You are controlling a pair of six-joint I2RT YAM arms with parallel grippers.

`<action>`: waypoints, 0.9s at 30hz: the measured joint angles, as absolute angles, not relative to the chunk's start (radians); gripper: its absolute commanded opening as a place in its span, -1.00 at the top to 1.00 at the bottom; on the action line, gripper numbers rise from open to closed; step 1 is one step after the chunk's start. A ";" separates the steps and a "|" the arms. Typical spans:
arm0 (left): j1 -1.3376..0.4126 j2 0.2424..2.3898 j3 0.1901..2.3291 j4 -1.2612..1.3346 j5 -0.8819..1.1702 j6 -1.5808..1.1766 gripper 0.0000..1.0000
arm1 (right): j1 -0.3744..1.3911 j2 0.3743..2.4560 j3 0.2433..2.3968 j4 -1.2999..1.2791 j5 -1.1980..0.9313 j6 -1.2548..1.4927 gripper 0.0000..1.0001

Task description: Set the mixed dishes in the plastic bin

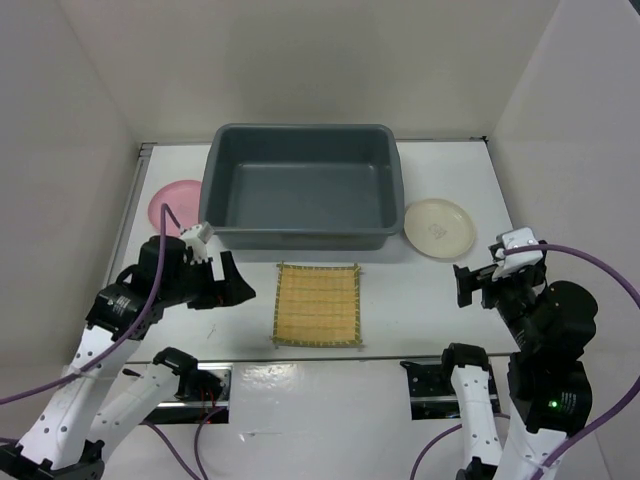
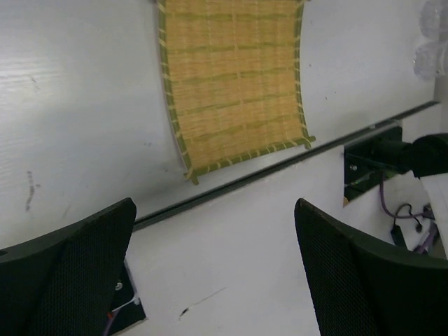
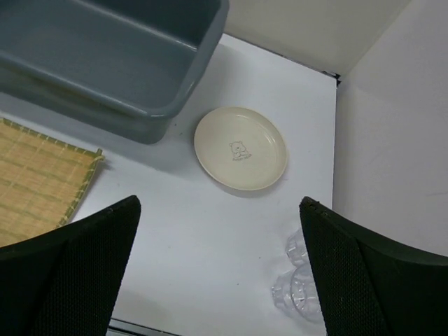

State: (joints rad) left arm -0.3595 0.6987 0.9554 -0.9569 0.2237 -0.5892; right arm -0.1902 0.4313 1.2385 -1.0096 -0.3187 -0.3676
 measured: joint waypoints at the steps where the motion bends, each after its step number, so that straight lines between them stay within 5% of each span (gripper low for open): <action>1: -0.362 0.694 0.923 -0.932 0.249 -0.608 -1.00 | -0.189 0.427 1.238 -1.016 -0.337 -0.380 -0.97; 9: -0.385 0.709 0.765 -0.823 0.339 -0.665 -1.00 | -0.216 0.478 1.209 -1.022 -0.569 -0.574 -0.91; 13: -0.385 0.673 0.700 -0.781 0.346 -0.698 -1.00 | -0.217 0.736 1.209 -1.040 -0.701 -0.658 0.78; 14: -0.385 0.656 0.686 -0.777 0.347 -0.714 -1.00 | -0.218 0.821 1.208 -1.044 -0.719 -0.672 0.96; 19: -0.385 0.573 0.640 -0.737 0.352 -0.783 -1.00 | -0.146 1.130 1.170 -1.031 -0.721 -0.674 1.00; 27: -0.389 0.594 0.619 -0.690 0.328 -0.861 -1.00 | 0.028 1.146 1.121 -1.036 -0.744 -0.679 1.00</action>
